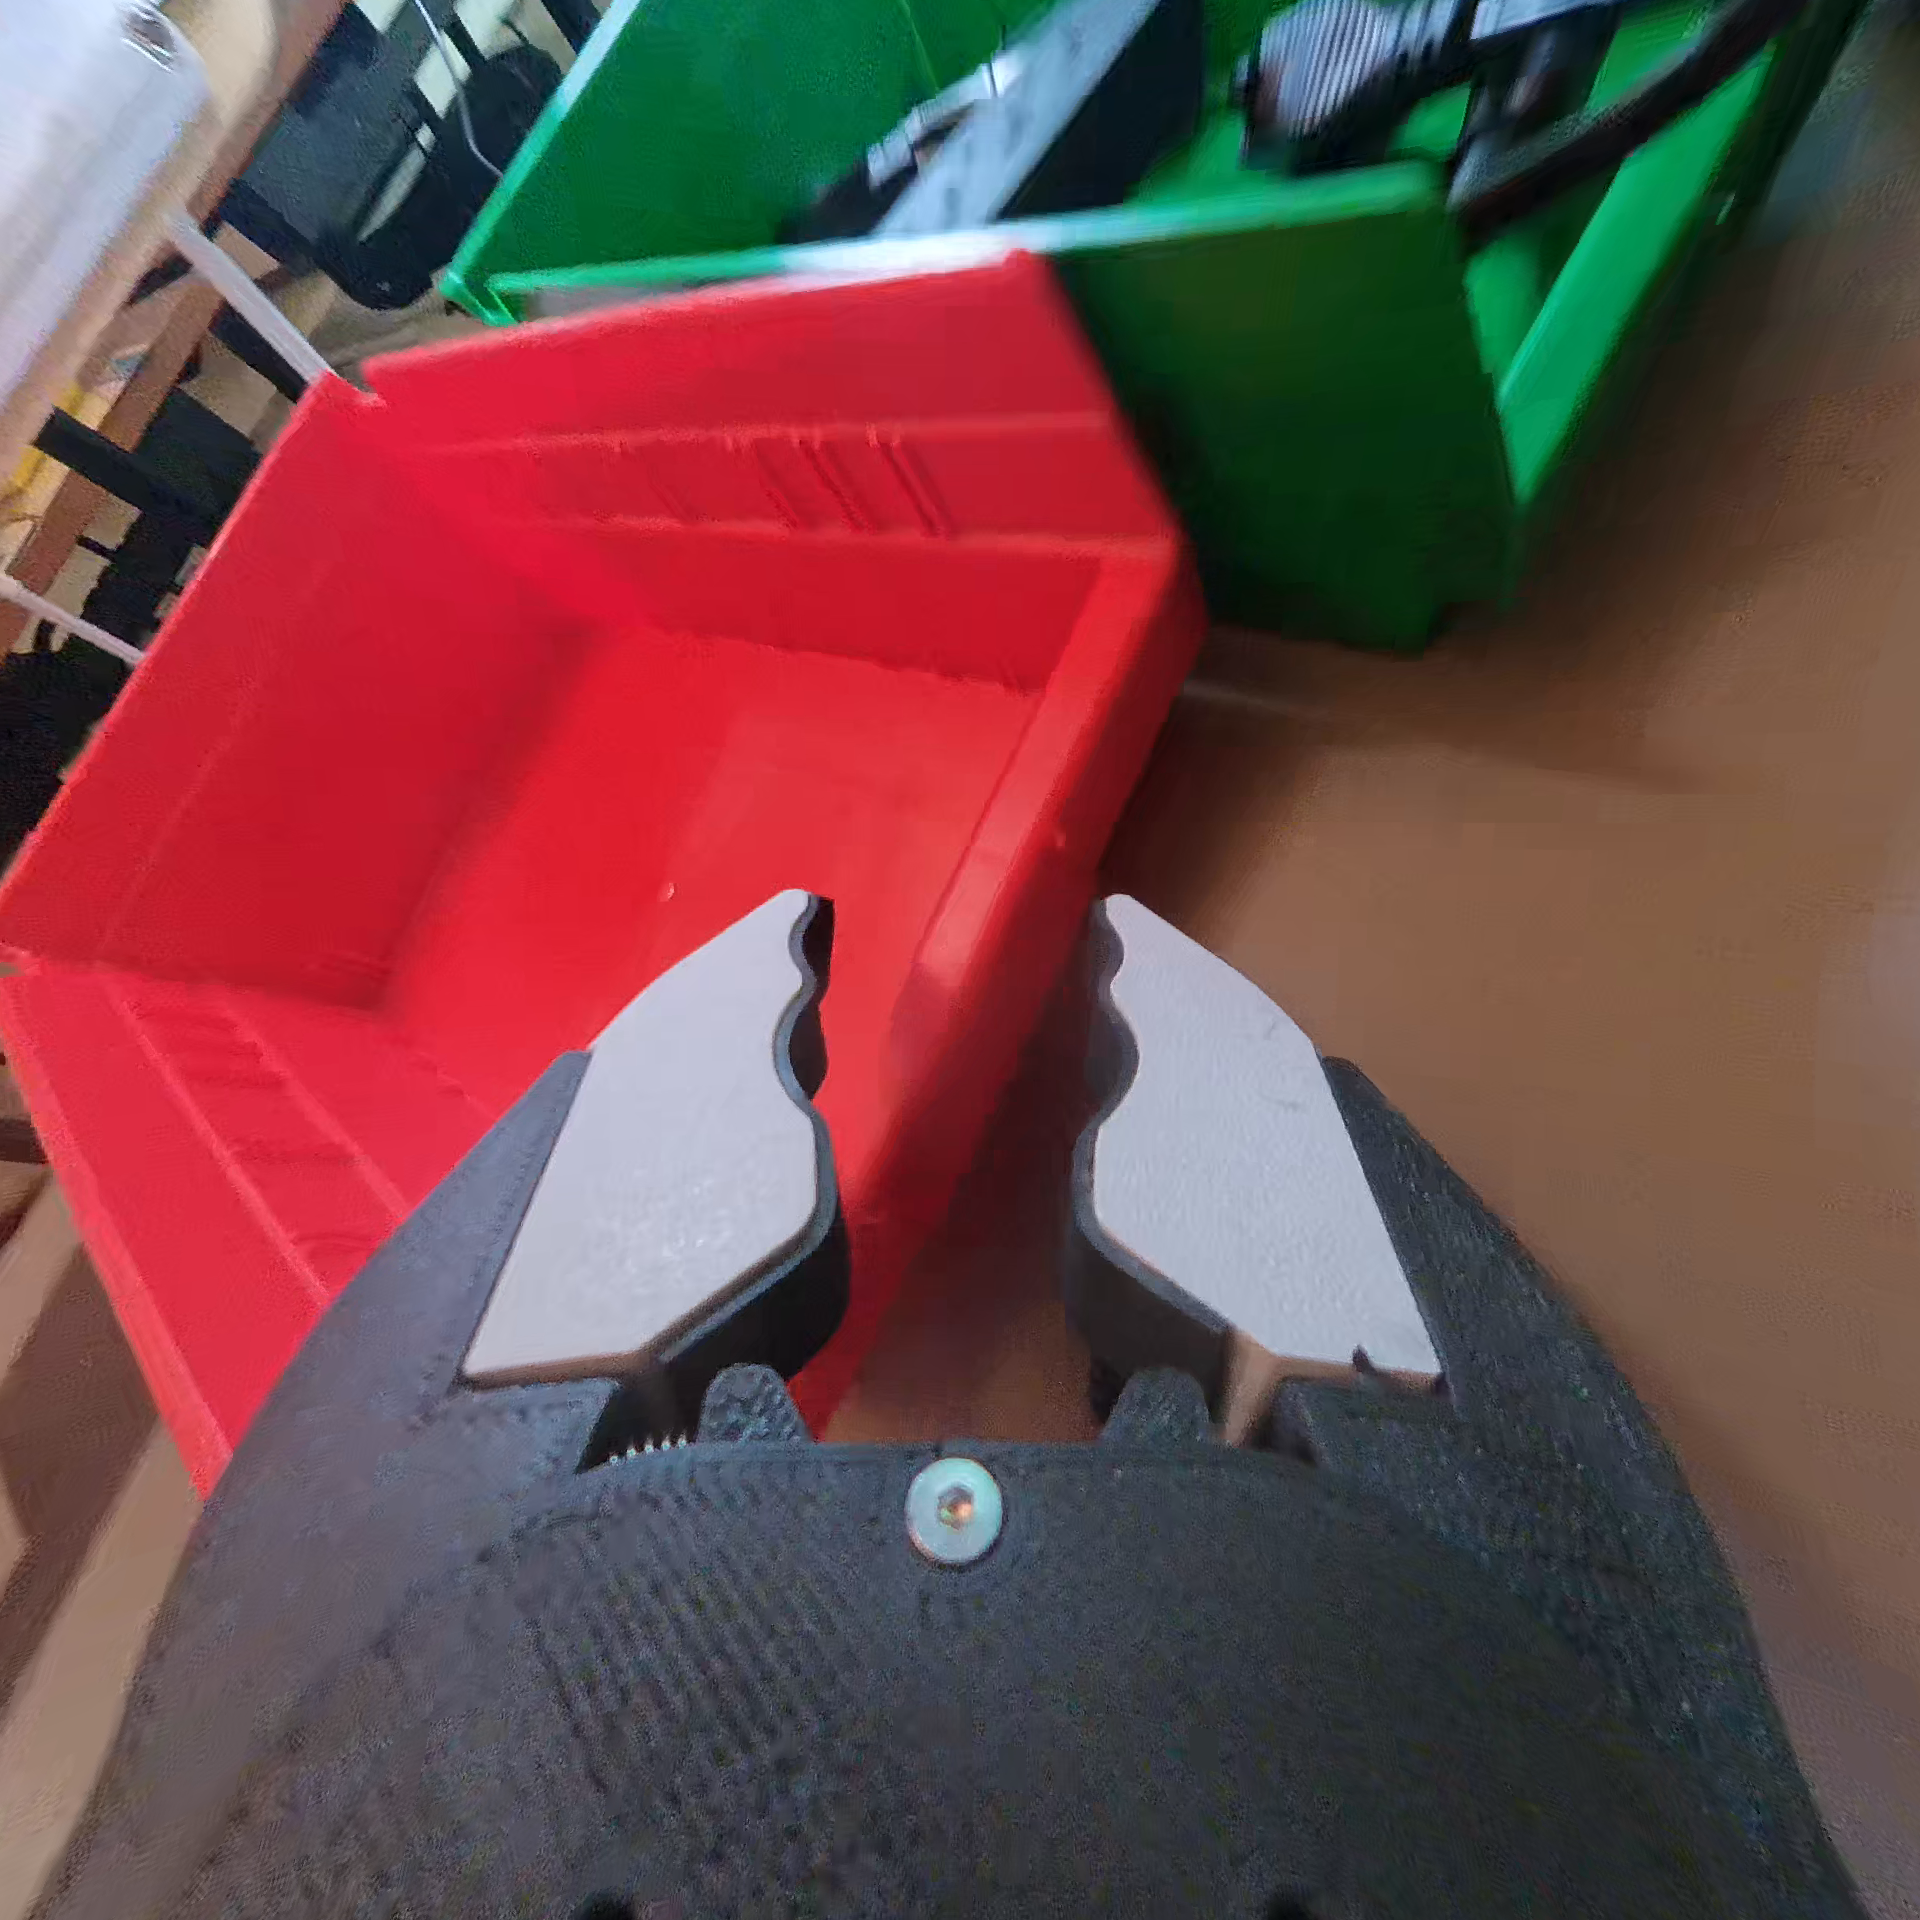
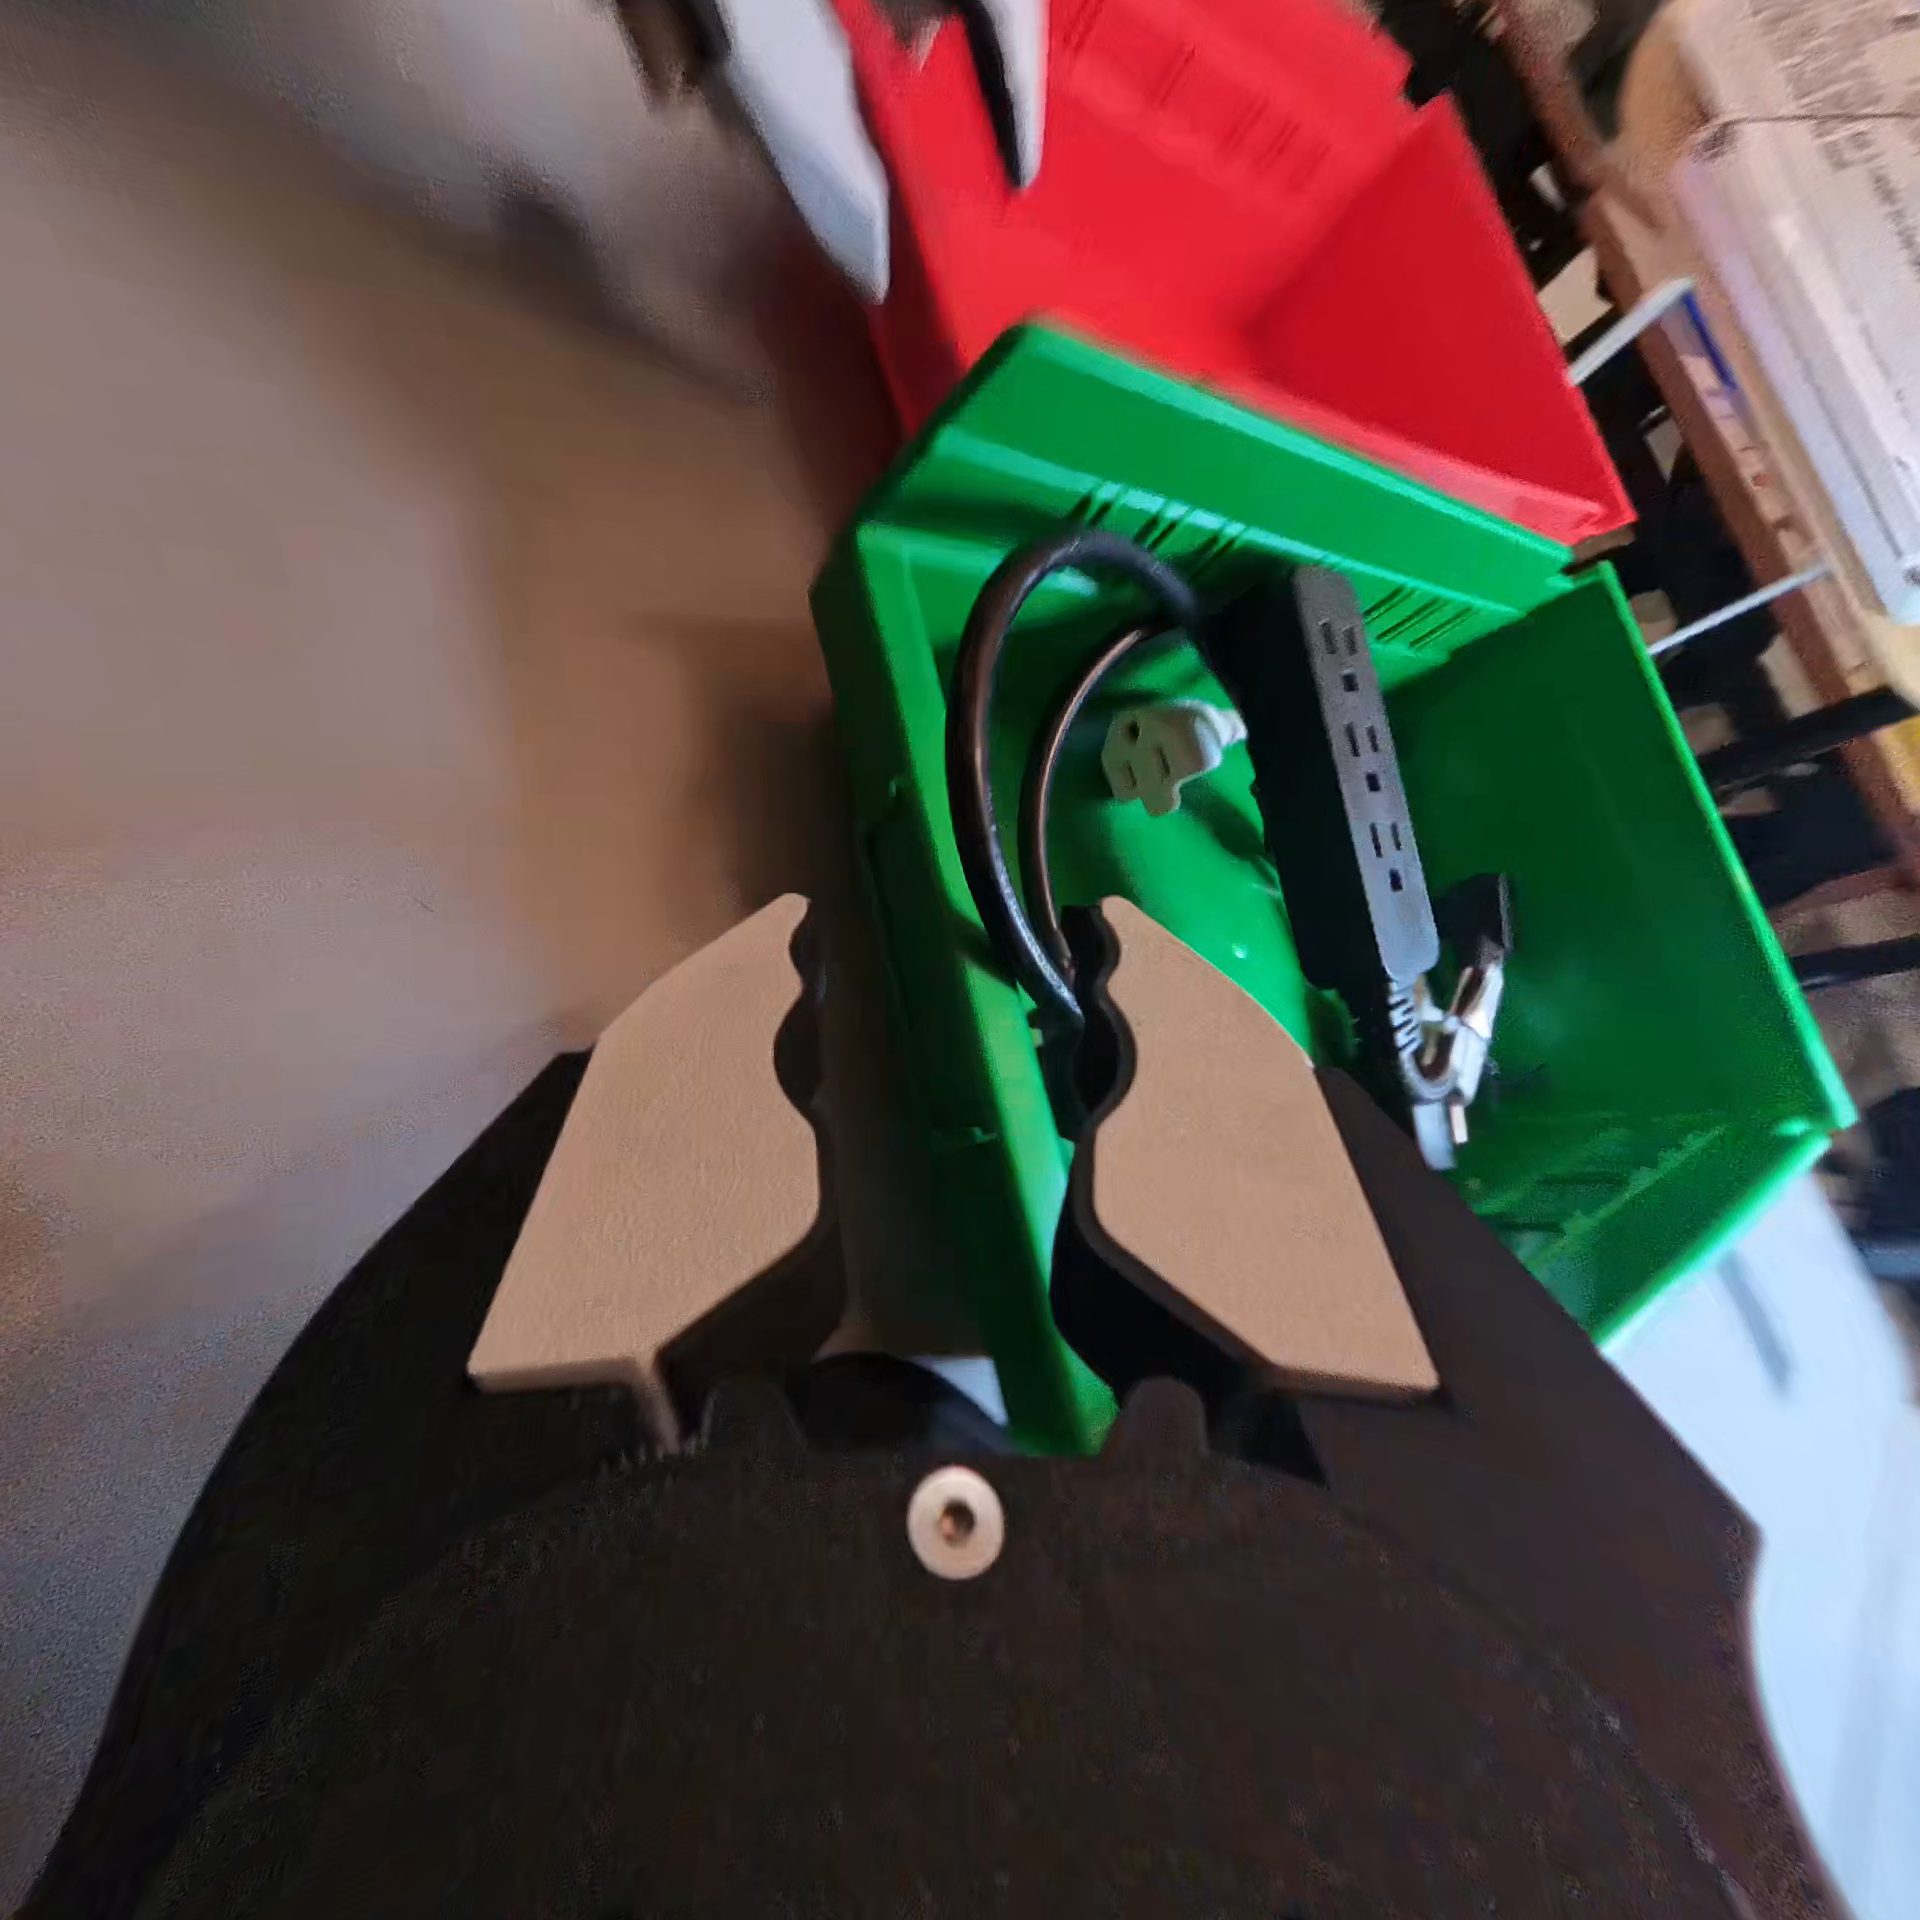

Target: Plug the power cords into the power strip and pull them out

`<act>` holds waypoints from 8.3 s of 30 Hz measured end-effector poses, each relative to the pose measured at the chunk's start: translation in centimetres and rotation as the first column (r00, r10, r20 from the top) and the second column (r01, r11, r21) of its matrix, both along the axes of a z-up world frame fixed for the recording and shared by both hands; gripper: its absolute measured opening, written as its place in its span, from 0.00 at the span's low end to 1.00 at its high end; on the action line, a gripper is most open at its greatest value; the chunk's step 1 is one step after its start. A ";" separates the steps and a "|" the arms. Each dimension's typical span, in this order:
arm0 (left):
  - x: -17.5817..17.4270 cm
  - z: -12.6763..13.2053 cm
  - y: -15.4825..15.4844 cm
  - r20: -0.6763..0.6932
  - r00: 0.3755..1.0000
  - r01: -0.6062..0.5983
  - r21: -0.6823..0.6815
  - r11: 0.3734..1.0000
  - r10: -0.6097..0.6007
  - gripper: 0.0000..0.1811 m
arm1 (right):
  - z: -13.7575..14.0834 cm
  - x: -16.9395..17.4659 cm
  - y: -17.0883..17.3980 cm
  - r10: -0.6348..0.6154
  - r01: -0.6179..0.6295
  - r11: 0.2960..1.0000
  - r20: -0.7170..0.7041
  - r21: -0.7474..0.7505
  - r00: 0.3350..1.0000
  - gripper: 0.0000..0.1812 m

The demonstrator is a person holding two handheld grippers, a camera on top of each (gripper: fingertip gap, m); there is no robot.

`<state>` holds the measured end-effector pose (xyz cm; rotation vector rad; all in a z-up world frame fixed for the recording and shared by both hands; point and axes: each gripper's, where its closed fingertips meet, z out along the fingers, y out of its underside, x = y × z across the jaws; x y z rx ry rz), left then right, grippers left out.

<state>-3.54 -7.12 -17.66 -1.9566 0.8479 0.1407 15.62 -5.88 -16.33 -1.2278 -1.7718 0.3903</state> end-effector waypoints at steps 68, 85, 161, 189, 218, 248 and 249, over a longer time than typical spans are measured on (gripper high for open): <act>-12.6 18.6 -25.3 0.579 0.635 -0.771 0.431 0.469 0.512 0.06 | 16.4 -22.0 -12.1 -0.031 -0.191 0.912 -0.527 -0.362 0.850 0.16; -20.6 2.8 -27.6 0.560 0.471 -0.870 0.171 0.462 0.681 0.07 | 0.8 -29.7 -14.2 0.063 -0.164 0.886 -0.237 -0.434 0.969 0.18; -28.6 6.0 -10.3 -0.202 0.764 -0.645 -0.215 0.734 0.613 0.29 | -4.6 -4.5 12.4 -0.374 0.386 0.922 0.281 0.014 0.884 0.25; -32.8 -2.4 -8.0 -0.403 0.802 -0.595 -0.593 0.542 0.440 0.27 | -1.4 -4.8 15.1 -0.307 0.299 0.926 0.005 -0.231 0.952 0.27; -16.7 9.5 -1.9 0.240 0.867 -0.472 0.110 0.875 0.437 0.26 | 1.3 -6.6 11.8 -0.167 0.114 0.969 -0.241 -0.220 0.956 0.25; -12.2 -1.3 9.0 -0.393 0.703 -0.566 0.195 0.801 0.592 0.00 | 5.4 -21.7 -6.2 0.213 -0.283 0.901 -0.232 -0.329 0.949 0.00; -12.6 -0.9 8.9 -0.432 0.675 -0.562 0.225 0.796 0.599 0.00 | 5.2 -21.6 -6.1 0.203 -0.270 0.892 -0.212 -0.364 0.956 0.00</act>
